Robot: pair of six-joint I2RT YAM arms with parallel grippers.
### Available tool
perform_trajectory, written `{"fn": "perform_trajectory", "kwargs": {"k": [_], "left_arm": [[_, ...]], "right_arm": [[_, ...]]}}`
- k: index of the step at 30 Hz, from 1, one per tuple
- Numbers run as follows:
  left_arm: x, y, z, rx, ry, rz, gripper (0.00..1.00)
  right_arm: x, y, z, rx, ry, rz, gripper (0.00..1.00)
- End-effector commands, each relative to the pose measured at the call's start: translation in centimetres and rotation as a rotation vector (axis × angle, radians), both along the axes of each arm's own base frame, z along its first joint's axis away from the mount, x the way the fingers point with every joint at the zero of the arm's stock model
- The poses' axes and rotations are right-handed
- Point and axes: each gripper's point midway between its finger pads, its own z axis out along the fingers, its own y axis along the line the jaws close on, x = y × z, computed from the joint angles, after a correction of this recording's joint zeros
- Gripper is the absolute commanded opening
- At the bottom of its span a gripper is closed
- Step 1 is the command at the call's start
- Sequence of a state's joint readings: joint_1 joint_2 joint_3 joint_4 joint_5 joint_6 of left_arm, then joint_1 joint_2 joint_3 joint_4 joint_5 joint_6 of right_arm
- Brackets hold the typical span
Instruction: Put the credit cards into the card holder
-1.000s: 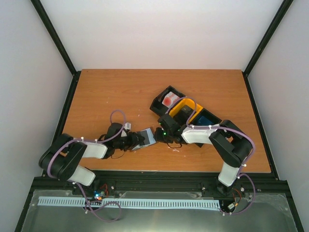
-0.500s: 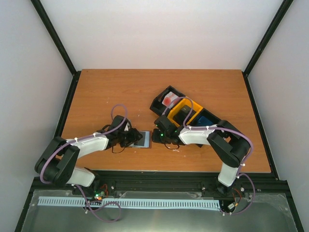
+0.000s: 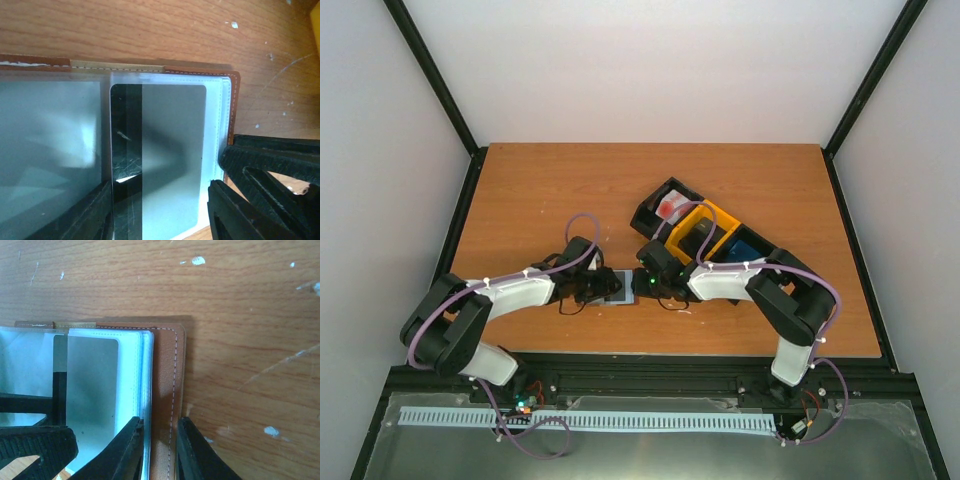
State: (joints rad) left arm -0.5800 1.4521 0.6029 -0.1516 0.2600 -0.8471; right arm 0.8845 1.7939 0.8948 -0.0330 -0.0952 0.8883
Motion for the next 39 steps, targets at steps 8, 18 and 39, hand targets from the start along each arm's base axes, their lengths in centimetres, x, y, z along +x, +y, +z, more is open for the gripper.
{"fn": "perform_trajectory", "kwargs": {"k": [8, 18, 39], "left_arm": [[0.3, 2.6, 0.0, 0.181, -0.012, 0.038, 0.54], [0.8, 1.0, 0.3, 0.136, -0.040, -0.046, 0.38], [1.0, 1.3, 3.0, 0.146, -0.101, -0.068, 0.64]], "right_arm": [[-4.5, -4.0, -4.9, -0.218, 0.155, 0.015, 0.20], [-4.3, -3.7, -5.0, -0.221, 0.153, 0.027, 0.20], [-2.8, -6.2, 0.9, -0.260, 0.013, -0.043, 0.29]]}}
